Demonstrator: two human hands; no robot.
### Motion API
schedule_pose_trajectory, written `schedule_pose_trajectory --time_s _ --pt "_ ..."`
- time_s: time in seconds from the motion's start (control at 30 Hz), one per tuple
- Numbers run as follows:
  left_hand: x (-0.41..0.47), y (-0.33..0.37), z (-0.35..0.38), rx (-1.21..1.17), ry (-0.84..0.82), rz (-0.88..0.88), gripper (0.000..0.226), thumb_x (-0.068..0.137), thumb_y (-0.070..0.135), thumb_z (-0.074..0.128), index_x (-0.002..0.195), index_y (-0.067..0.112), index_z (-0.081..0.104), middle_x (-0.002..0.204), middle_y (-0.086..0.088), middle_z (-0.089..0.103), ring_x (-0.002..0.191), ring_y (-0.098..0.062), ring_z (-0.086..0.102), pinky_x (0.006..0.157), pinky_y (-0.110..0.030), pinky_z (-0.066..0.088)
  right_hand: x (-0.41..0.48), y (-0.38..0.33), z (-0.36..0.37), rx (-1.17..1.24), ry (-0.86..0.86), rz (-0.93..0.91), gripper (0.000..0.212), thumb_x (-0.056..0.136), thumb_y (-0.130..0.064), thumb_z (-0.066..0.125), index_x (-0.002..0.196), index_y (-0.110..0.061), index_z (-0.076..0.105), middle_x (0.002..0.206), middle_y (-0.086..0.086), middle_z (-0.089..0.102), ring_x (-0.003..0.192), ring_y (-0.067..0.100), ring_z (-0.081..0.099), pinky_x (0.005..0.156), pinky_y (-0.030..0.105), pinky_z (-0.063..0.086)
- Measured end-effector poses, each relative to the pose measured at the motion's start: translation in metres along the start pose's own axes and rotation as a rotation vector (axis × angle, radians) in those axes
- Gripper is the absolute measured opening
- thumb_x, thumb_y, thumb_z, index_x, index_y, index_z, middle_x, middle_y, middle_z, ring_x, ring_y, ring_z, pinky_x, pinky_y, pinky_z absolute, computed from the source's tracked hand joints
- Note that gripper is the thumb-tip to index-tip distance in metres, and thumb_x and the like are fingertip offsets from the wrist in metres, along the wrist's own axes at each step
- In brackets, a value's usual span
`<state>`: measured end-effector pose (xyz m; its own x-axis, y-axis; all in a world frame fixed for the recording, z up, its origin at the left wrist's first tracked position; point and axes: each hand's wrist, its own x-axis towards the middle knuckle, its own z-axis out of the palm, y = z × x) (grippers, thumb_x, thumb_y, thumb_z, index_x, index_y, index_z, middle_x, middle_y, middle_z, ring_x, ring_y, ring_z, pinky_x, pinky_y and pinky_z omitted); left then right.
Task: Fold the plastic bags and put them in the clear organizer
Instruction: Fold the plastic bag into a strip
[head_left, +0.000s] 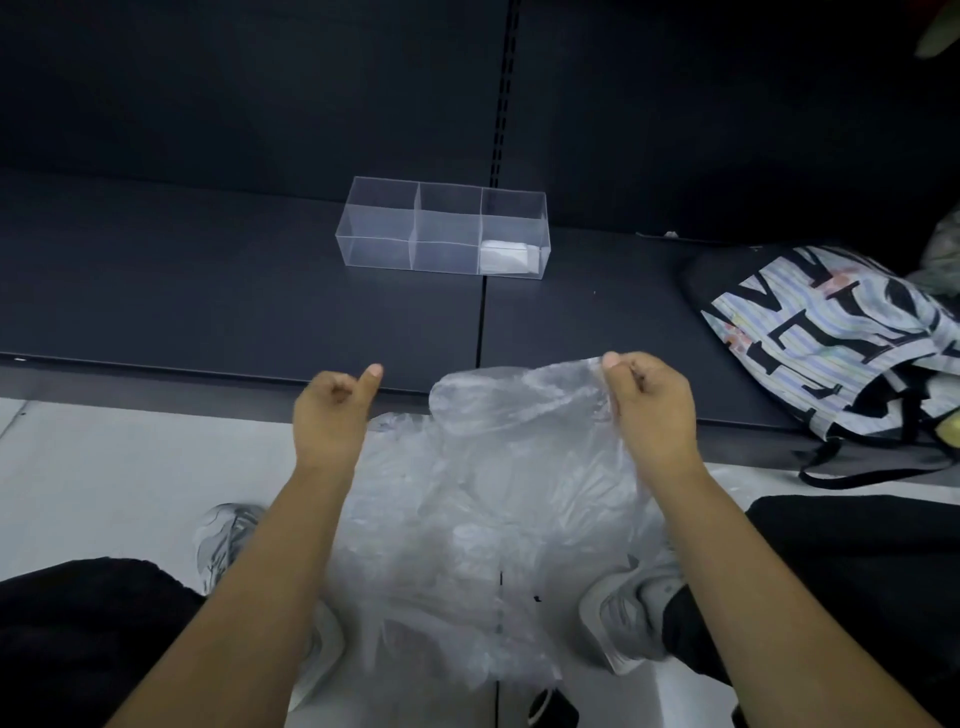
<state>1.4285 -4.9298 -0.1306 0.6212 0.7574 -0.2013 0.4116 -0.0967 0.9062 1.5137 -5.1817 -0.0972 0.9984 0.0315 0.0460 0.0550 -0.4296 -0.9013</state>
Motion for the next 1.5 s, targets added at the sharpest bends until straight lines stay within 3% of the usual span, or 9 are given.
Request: schedule_pose_trajectory --time_s 0.13,0.23,0.43,0.7,0.83,0.97,1.3,1.43,1.5 --pt "-0.015 0.050 0.017 0.043 -0.425 0.346 0.034 0.083 0.056 0.062 0.106 0.031 0.061 0.109 0.016 0.061 0.102 0.006 0.055 0.086 -0.016 0.043 0.002 -0.022 0.017 -0.072 -0.217 -0.123 0.040 0.094 -0.026 0.058 0.065 0.000 0.050 0.056 0.005 0.044 0.054 0.011 0.039 0.055 0.029 0.035" --pt "-0.025 0.081 0.039 0.211 -0.796 0.356 0.037 0.076 0.052 0.073 0.102 0.026 0.069 0.097 0.011 0.072 0.093 0.000 0.065 0.082 -0.019 0.049 0.005 -0.036 0.033 -0.016 -0.333 -0.143 0.035 0.094 -0.028 0.059 0.069 -0.004 0.062 0.055 0.009 0.055 0.051 0.010 0.047 0.053 0.028 0.039" --pt "0.001 0.064 0.034 0.049 -0.560 0.197 0.020 0.087 0.030 0.069 0.072 0.017 0.071 0.058 0.002 0.068 0.053 -0.002 0.058 0.056 -0.009 0.045 0.050 -0.016 0.007 -0.168 -0.252 -0.061 0.030 0.091 -0.036 0.062 0.068 -0.016 0.067 0.062 -0.011 0.062 0.054 -0.002 0.052 0.055 0.010 0.039" --pt "0.051 0.027 0.041 -0.007 -0.176 -0.038 0.029 0.093 0.029 0.059 0.069 0.013 0.065 0.057 0.006 0.064 0.059 -0.011 0.057 0.068 -0.033 0.050 0.106 0.029 -0.034 -0.193 -0.048 0.119 0.029 0.094 -0.034 0.057 0.076 -0.012 0.065 0.056 0.002 0.053 0.049 0.012 0.048 0.063 0.033 0.046" --pt "0.078 0.009 0.056 -0.060 -0.085 -0.135 0.028 0.094 0.027 0.058 0.075 0.009 0.064 0.063 0.002 0.062 0.057 -0.013 0.053 0.059 -0.026 0.046 0.105 0.031 -0.017 0.029 -0.392 0.120 0.022 0.091 -0.042 0.058 0.107 -0.030 0.066 0.106 -0.015 0.063 0.093 -0.004 0.061 0.080 0.012 0.044" --pt "0.101 -0.006 0.070 -0.016 -0.038 -0.200 0.029 0.095 0.025 0.056 0.067 0.015 0.057 0.065 0.003 0.057 0.058 -0.012 0.049 0.052 -0.022 0.037 0.107 0.050 0.020 -0.107 -0.646 0.074 0.055 0.078 -0.024 0.078 0.123 -0.042 0.052 0.134 -0.012 0.033 0.122 0.001 0.042 0.099 0.018 0.033" --pt "0.161 -0.007 0.083 0.039 -0.079 -0.382 0.033 0.092 0.038 0.057 0.073 0.011 0.057 0.082 -0.008 0.061 0.092 -0.031 0.058 0.086 -0.034 0.045 0.154 0.083 0.079 -0.285 -0.560 -0.004 0.006 0.084 -0.014 0.072 0.088 -0.010 0.070 0.107 0.007 0.050 0.089 0.008 0.053 0.084 0.004 0.038" --pt "0.178 -0.003 0.083 -0.037 -0.120 -0.355 0.030 0.097 0.030 0.053 0.106 0.003 0.064 0.107 -0.015 0.064 0.107 -0.029 0.061 0.071 -0.016 0.048 0.177 0.079 0.061 -0.160 -0.659 0.194 0.022 0.094 -0.027 0.059 0.093 -0.007 0.069 0.111 0.012 0.061 0.107 0.023 0.058 0.101 0.028 0.039" --pt "0.188 -0.006 0.082 0.000 -0.100 -0.330 0.025 0.090 0.033 0.065 0.086 0.008 0.064 0.103 -0.017 0.065 0.106 -0.031 0.062 0.085 -0.027 0.052 0.190 0.075 0.045 0.015 -0.631 0.312 0.039 0.092 -0.038 0.057 0.085 0.000 0.064 0.089 0.019 0.064 0.091 0.030 0.062 0.099 0.039 0.046"
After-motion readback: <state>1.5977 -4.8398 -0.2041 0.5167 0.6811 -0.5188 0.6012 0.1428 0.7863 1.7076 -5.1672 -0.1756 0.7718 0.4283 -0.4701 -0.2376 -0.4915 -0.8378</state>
